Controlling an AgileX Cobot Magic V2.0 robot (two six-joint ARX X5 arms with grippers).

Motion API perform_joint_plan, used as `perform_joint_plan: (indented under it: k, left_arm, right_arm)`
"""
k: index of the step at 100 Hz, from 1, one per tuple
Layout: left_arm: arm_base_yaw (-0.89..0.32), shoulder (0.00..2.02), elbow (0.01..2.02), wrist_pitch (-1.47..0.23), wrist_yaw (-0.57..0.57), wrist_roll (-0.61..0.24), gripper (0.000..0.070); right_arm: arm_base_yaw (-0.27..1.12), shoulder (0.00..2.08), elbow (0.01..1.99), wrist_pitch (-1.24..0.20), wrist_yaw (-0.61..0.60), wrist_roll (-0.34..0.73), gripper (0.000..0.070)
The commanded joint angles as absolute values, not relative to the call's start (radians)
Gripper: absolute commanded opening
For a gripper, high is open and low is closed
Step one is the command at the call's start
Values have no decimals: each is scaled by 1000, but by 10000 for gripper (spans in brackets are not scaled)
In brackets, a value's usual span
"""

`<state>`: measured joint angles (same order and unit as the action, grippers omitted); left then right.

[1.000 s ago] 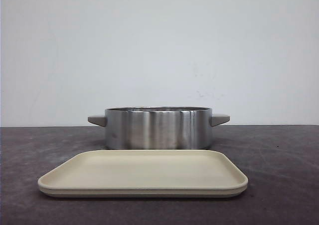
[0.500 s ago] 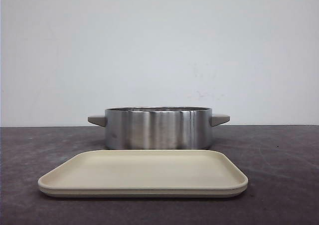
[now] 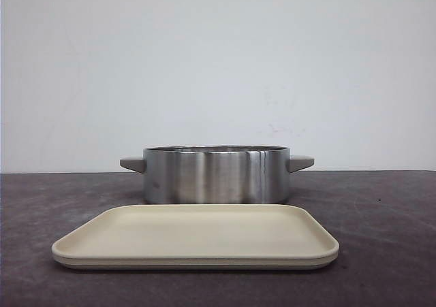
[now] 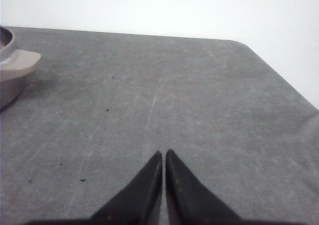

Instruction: Steam buns

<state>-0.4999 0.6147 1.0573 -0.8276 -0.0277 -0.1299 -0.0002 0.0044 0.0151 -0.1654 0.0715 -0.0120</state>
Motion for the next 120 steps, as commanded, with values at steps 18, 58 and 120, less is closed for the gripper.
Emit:
perform_joint_plan:
  k: [18,58,120]
  left_arm:
    - [-504,619,1071,-816,-30,-124,0]
    - [-434,477,1050,-780,-37,-59,0]
    - [-151,70,223,-67,27,-160,0]
  right_arm:
    - [0,4,12,-157,71,-22,4]
    - [0,4,12,-157,71,-22,4]
    - [0,4,12,-157,71,-22,4]
